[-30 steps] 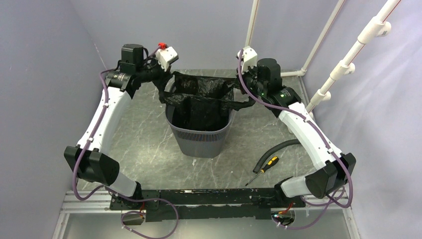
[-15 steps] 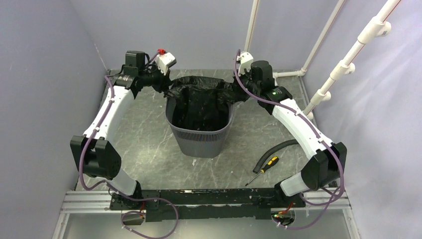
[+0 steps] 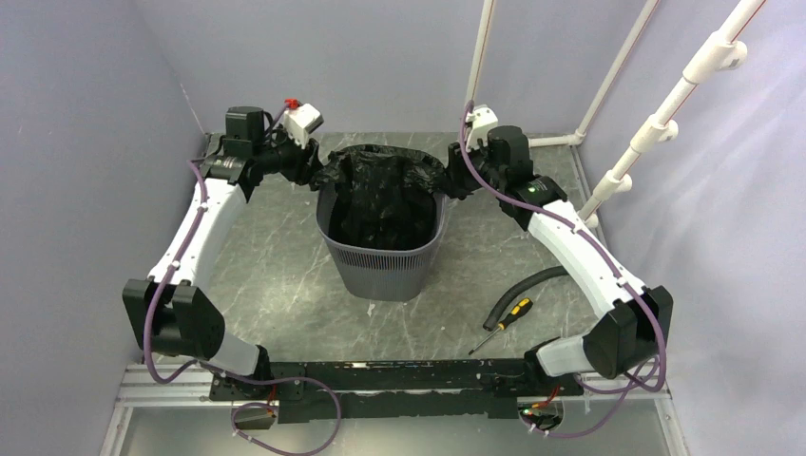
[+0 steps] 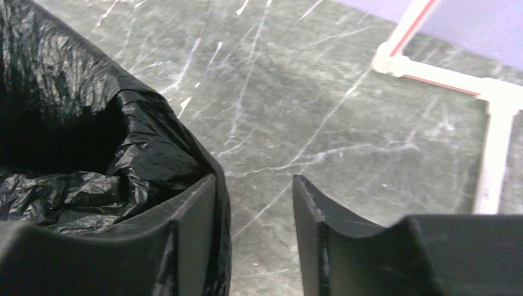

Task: Put the trash bags into the trash bin

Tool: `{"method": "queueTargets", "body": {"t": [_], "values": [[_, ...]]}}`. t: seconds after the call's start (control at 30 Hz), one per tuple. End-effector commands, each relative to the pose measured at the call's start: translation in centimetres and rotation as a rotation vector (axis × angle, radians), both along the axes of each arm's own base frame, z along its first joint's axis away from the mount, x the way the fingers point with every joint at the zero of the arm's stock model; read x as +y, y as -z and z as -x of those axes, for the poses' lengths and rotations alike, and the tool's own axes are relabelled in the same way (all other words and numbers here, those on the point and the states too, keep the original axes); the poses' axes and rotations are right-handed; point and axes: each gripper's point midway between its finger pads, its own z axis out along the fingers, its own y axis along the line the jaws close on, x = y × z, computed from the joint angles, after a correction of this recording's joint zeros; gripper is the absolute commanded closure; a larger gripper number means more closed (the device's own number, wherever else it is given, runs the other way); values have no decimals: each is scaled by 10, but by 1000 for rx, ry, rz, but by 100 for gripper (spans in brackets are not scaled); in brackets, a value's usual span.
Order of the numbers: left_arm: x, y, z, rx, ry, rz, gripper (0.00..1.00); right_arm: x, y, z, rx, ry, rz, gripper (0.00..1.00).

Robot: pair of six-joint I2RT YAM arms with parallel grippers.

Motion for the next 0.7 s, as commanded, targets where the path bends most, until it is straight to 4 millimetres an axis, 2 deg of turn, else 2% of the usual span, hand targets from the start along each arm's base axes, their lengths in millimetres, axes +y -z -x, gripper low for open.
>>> {"method": "queueTargets", "body": {"t": [0.0, 0.07, 0.1, 0.13, 0.23, 0.5, 0.67], "values": [[15, -37, 0, -94, -96, 23, 47, -28, -44, -4, -98, 157, -32, 41], [23, -42, 0, -107, -153, 28, 40, -32, -50, -1, -110, 179, -44, 31], [29, -43, 0, -112, -184, 28, 27, -34, -53, 1, -116, 184, -53, 27], [33, -45, 2, -119, -204, 31, 19, -35, -56, 2, -122, 192, -63, 24], [42, -56, 7, -153, -226, 39, 8, -41, -67, 7, -143, 218, -86, 18], [56, -69, 24, -176, -194, -28, 7, -55, -96, 16, -194, 267, -110, 8], [65, -85, 29, -196, -239, -25, 7, -56, -118, 32, -240, 247, -167, 4]]}}
